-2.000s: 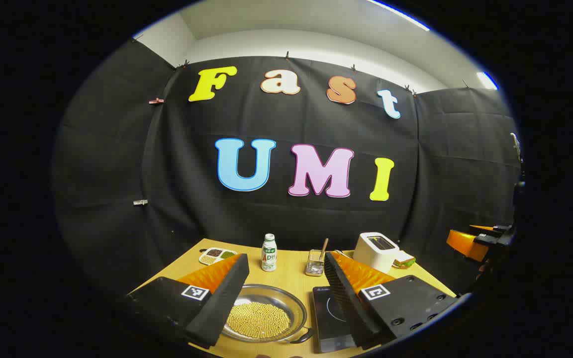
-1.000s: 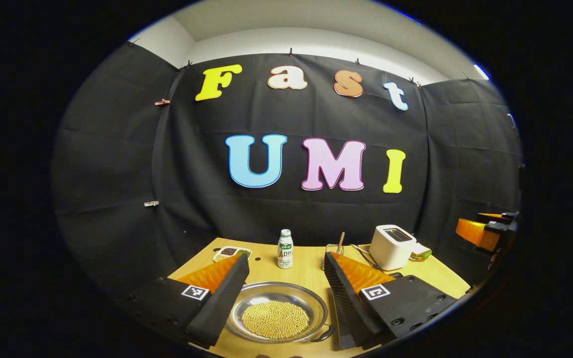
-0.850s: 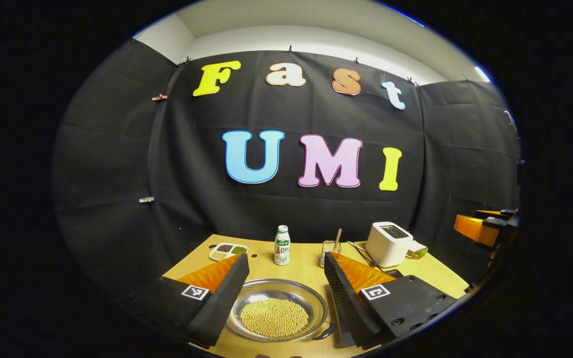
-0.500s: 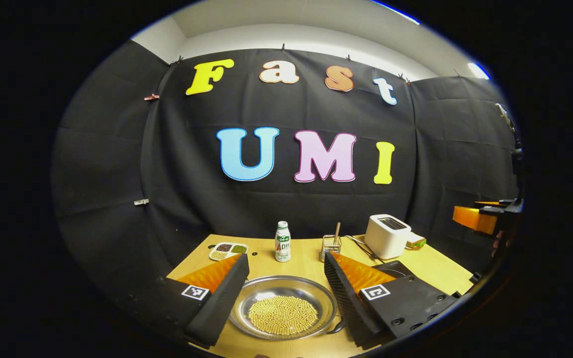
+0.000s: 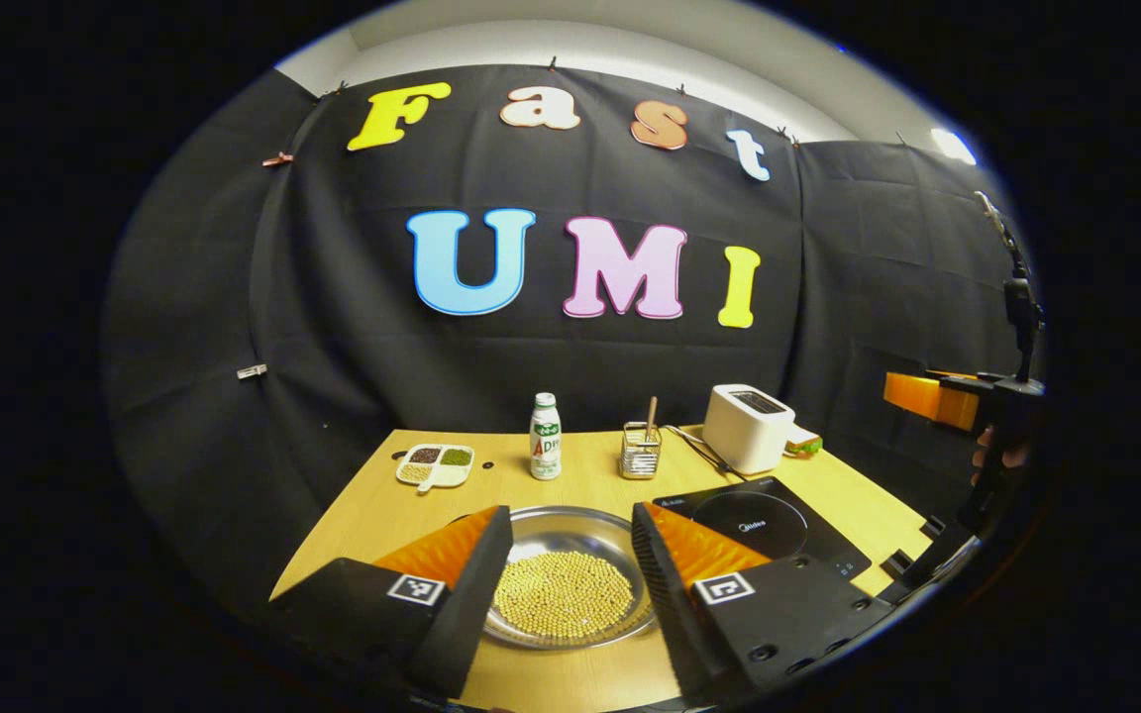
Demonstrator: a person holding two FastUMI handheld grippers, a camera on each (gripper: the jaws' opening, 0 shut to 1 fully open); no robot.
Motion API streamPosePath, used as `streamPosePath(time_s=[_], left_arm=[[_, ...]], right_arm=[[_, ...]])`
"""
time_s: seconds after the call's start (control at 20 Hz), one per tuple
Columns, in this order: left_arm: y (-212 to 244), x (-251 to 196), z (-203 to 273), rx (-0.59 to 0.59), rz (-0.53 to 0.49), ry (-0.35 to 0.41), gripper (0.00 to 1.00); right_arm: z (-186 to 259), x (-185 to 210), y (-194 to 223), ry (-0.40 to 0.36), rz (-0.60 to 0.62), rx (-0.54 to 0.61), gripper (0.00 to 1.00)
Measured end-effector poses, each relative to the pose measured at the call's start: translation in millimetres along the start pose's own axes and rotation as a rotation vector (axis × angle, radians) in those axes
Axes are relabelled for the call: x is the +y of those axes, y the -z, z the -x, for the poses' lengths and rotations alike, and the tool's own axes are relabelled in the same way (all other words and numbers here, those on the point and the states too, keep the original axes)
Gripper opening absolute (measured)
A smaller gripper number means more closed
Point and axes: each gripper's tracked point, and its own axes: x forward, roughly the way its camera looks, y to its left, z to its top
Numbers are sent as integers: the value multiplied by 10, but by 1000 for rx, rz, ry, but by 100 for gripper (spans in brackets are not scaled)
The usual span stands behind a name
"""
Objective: First push the handle of the pot to place it horizontally, then grasp the pot with both hands and set it on the induction cooktop.
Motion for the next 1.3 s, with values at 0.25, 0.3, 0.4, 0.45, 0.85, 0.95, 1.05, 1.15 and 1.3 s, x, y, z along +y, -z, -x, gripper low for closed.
streamPosePath(time_s=[0.25,0.3,0.4,0.45,0.85,0.95,1.05,1.15,1.3], left_arm=[[401,-244,-108,129,-14,77,47],[497,-307,-131,162,-13,88,43],[694,-408,-179,219,-19,102,34],[782,-459,-203,247,-23,112,31],[1429,-653,-380,448,-24,126,5],[1591,-681,-385,502,-51,127,5],[1758,-745,-385,550,-65,149,5],[1928,-805,-368,609,-68,175,5],[2069,-836,-400,658,-105,192,5]], right_arm=[[-218,74,96,-49,-8,20,98],[-266,74,68,-59,-9,12,98],[-347,68,98,-75,-6,14,98],[-381,86,135,-92,-7,26,98],[-636,-15,251,-148,-7,64,98],[-669,-87,272,-142,-15,73,98],[-705,-153,300,-138,-21,83,98],[-714,-210,317,-136,-24,87,98],[-725,-312,318,-129,-21,84,98]])
